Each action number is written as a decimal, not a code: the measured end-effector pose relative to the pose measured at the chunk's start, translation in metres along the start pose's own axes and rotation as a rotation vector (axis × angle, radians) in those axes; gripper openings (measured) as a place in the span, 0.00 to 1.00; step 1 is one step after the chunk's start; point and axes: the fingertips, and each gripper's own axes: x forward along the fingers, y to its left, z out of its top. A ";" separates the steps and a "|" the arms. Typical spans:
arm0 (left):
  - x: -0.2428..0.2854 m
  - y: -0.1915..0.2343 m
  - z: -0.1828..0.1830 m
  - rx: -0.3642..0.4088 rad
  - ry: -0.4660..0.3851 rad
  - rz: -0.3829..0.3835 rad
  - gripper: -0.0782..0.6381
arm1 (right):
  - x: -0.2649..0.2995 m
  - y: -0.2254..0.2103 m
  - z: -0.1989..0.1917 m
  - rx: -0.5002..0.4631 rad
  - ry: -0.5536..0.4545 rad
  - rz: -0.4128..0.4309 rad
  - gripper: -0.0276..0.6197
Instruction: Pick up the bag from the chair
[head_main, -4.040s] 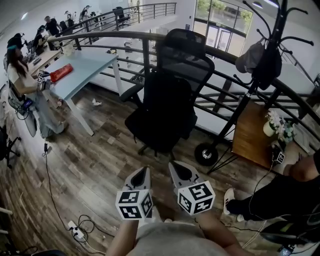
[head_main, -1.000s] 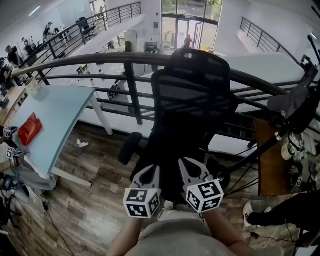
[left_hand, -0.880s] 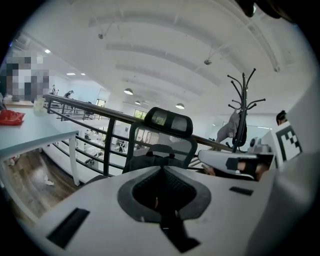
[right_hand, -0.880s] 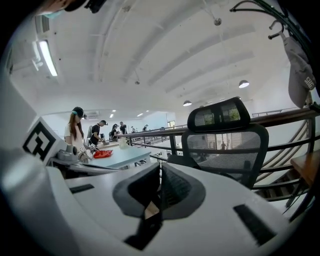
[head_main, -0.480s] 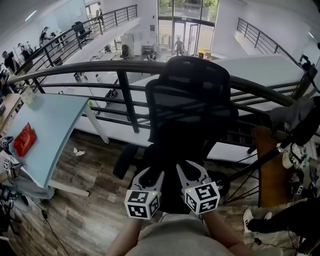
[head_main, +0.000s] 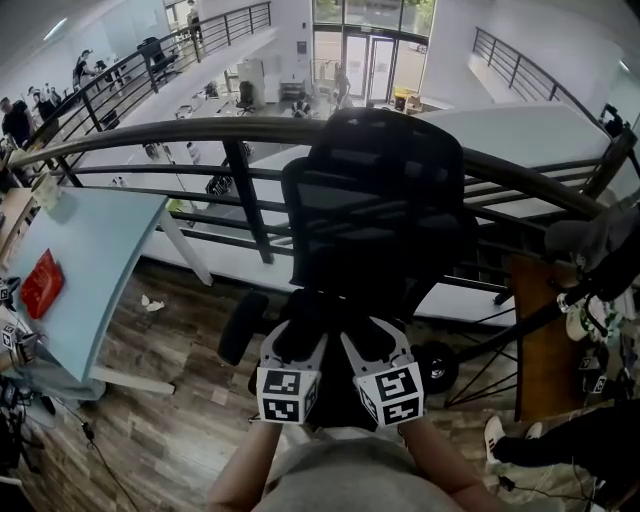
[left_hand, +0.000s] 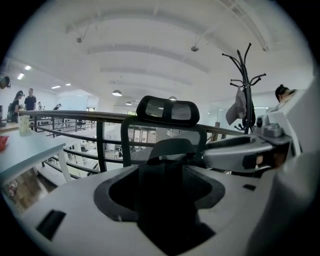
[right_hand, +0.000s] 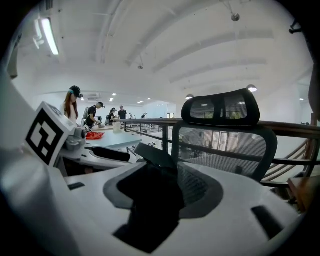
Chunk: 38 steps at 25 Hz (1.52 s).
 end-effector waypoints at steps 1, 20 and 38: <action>0.005 0.003 0.000 0.009 0.002 0.003 0.45 | 0.003 -0.001 0.000 -0.010 0.001 -0.004 0.28; 0.041 0.022 0.024 0.147 -0.152 -0.035 0.46 | 0.046 -0.017 -0.001 -0.139 0.024 -0.109 0.29; 0.080 0.034 0.043 0.072 -0.160 -0.060 0.43 | 0.078 -0.029 0.022 -0.142 -0.018 -0.137 0.28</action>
